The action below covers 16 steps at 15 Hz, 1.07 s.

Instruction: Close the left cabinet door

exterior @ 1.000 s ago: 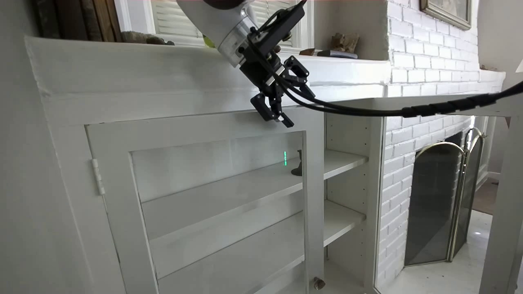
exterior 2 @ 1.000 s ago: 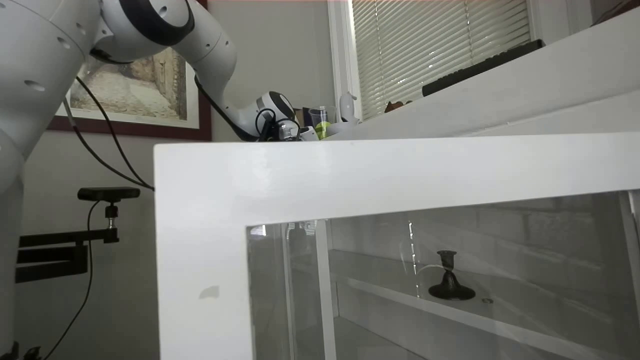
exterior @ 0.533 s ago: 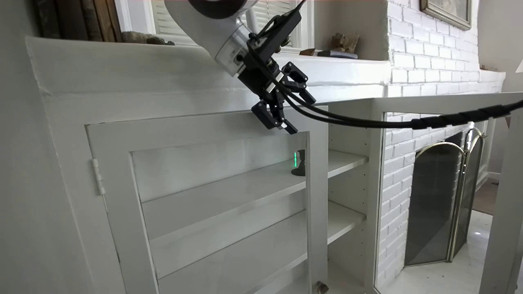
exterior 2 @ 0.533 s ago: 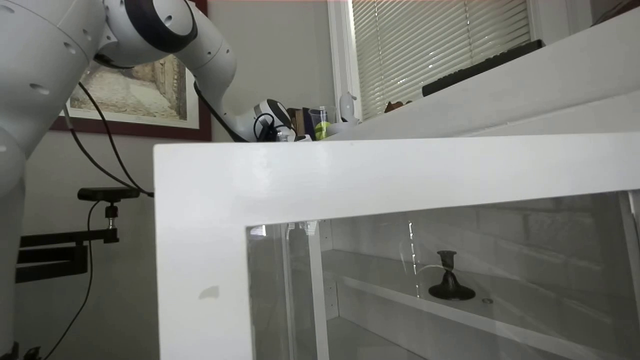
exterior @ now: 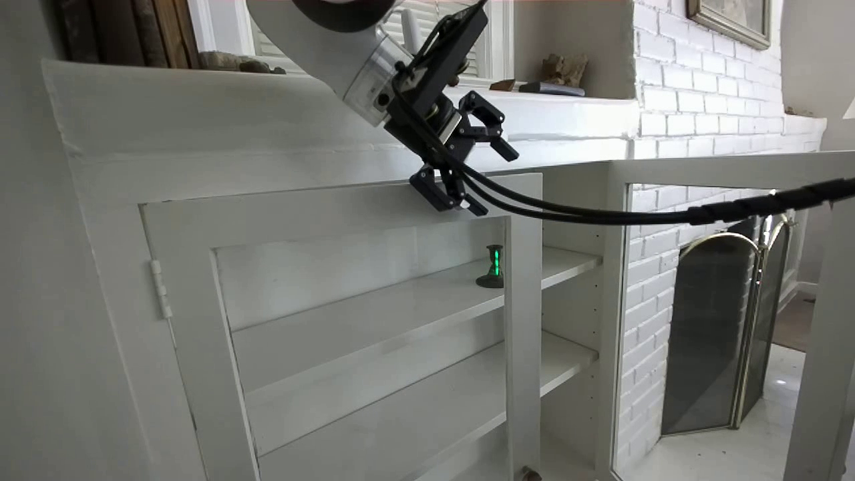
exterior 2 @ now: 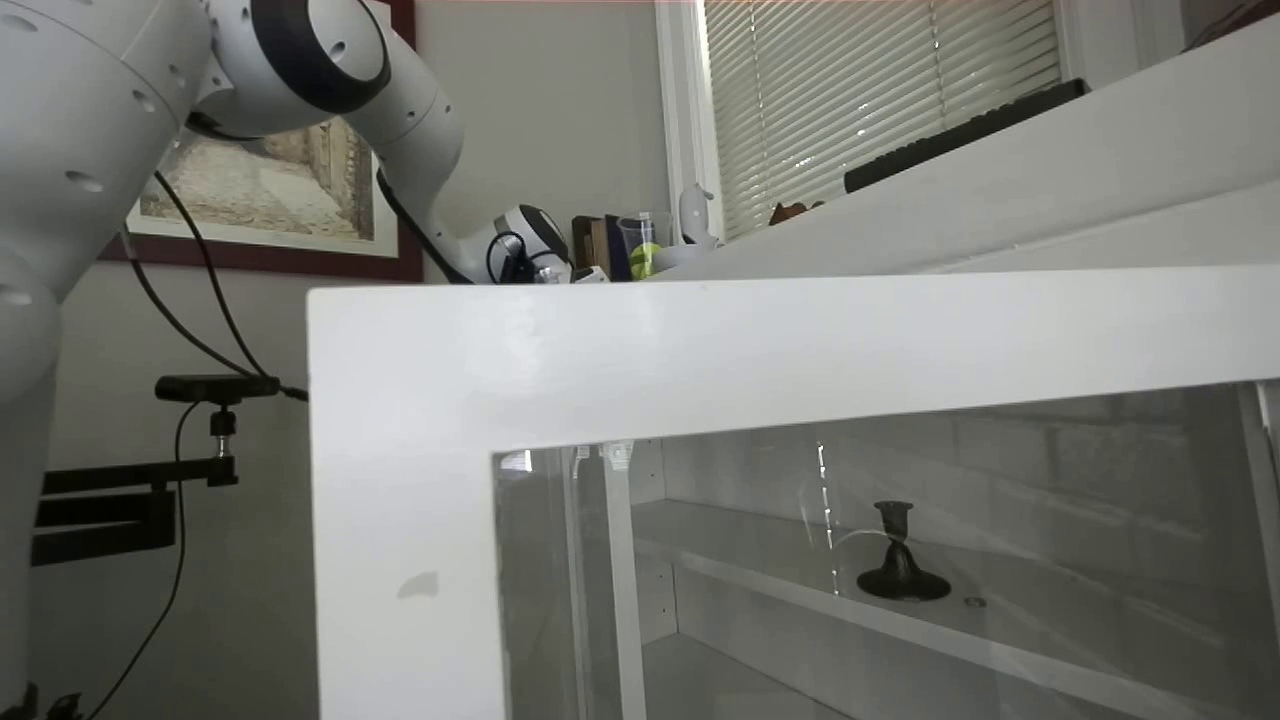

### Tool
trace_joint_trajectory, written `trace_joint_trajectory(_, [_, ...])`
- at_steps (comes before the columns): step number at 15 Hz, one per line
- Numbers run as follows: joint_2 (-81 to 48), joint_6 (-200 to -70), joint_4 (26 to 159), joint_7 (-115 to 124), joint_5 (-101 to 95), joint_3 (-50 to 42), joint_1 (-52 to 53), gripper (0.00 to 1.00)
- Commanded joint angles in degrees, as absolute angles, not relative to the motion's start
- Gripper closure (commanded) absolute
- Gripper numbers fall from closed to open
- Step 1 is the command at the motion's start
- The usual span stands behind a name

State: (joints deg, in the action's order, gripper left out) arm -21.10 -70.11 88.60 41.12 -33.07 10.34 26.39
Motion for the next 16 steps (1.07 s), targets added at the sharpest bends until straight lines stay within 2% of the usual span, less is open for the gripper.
trace_joint_trajectory(1, [-20.32,-69.12,89.96,45.80,-36.25,10.98,27.94,0.00])
trace_joint_trajectory(16, [-20.70,-70.63,89.76,50.52,-38.08,11.45,28.06,0.00])
